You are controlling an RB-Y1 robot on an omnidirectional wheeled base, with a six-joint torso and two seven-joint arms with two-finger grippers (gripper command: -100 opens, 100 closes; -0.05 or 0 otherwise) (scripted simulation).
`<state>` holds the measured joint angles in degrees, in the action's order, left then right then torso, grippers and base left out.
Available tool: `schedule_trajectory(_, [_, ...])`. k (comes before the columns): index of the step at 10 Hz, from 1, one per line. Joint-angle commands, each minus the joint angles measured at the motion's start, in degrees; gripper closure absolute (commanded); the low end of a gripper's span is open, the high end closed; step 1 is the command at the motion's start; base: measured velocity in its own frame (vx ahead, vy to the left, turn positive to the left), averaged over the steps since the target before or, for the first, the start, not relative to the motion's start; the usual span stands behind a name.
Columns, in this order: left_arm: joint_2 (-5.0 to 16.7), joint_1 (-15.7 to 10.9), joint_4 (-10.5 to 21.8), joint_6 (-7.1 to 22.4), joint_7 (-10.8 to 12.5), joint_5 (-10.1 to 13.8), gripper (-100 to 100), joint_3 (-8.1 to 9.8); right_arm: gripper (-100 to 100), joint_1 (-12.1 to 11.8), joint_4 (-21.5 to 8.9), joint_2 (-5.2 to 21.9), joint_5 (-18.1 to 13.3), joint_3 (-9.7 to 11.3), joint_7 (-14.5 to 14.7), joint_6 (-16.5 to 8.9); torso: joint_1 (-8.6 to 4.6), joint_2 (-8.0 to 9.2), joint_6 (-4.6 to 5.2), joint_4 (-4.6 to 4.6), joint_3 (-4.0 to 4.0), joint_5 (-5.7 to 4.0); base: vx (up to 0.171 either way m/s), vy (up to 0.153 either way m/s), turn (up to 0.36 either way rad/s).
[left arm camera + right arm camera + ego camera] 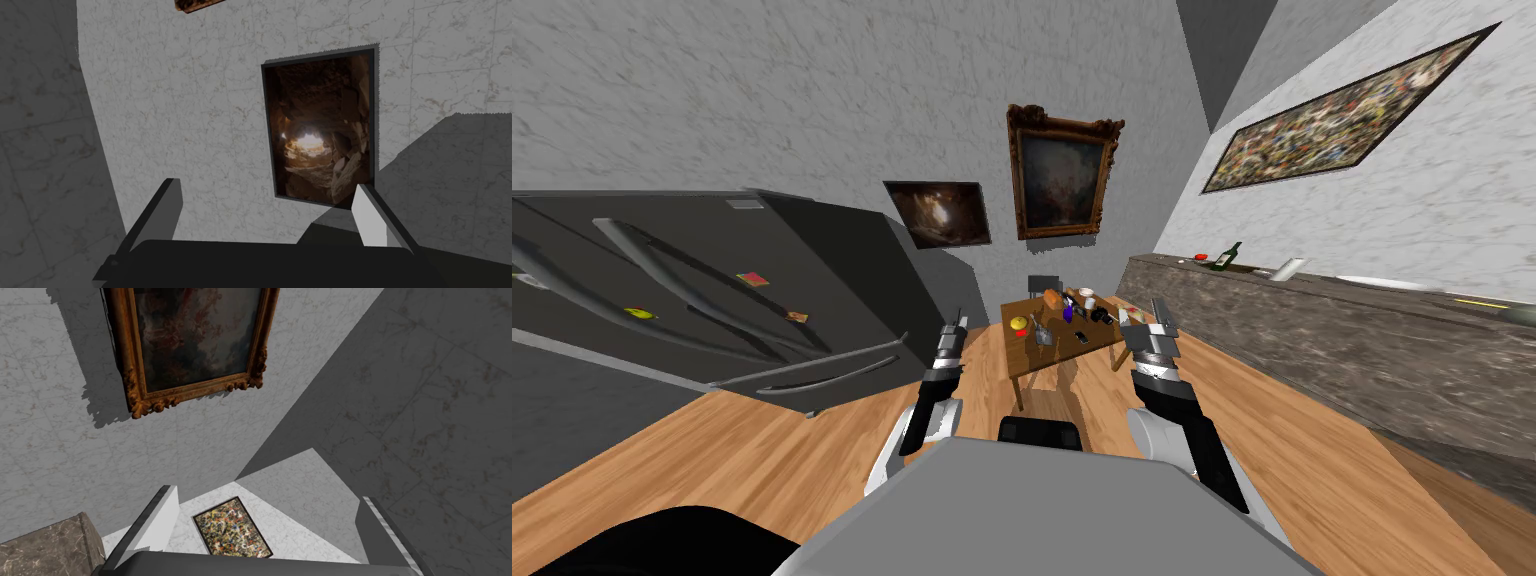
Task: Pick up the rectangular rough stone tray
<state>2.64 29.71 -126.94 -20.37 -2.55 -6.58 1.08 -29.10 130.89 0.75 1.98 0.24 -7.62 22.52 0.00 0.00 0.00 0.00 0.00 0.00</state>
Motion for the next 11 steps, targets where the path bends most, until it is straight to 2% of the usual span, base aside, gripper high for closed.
schedule_trajectory(1, [2.2, -1.2, 2.0, 1.3, -0.1, -0.3, -100, -0.41, 0, 0.0, 0.0, 0.0, 0.0, 0.0, 0.0, 0.0, 0.00, 0.00, 0.00, 0.00, 0.00, 0.00, -0.015, -0.022, -0.122])
schedule_trajectory(7, [7.2, -5.4, 9.9, 6.6, -0.5, -1.6, -100, -2.12, 0, 0.0, 0.0, 0.0, 0.0, 0.0, 0.0, 0.0, -0.15, 0.17, 0.01, 0.04, 0.10, -0.03, -0.042, -0.042, -0.079])
schedule_trajectory(8, [7.2, -5.4, 9.9, 6.6, -0.5, -1.6, -100, -2.12, 0, 0.0, 0.0, 0.0, 0.0, 0.0, 0.0, 0.0, -0.18, 0.19, 0.00, 0.04, 0.11, -0.04, -0.037, -0.037, -0.018])
schedule_trajectory(11, [10.0, -8.0, 15.2, 10.1, -0.7, -2.6, -100, -3.32, 0, 0.0, 0.0, 0.0, 0.0, 0.0, 0.0, 0.0, -0.15, 0.18, 0.01, 0.04, 0.10, -0.03, -0.053, -0.041, -0.084])
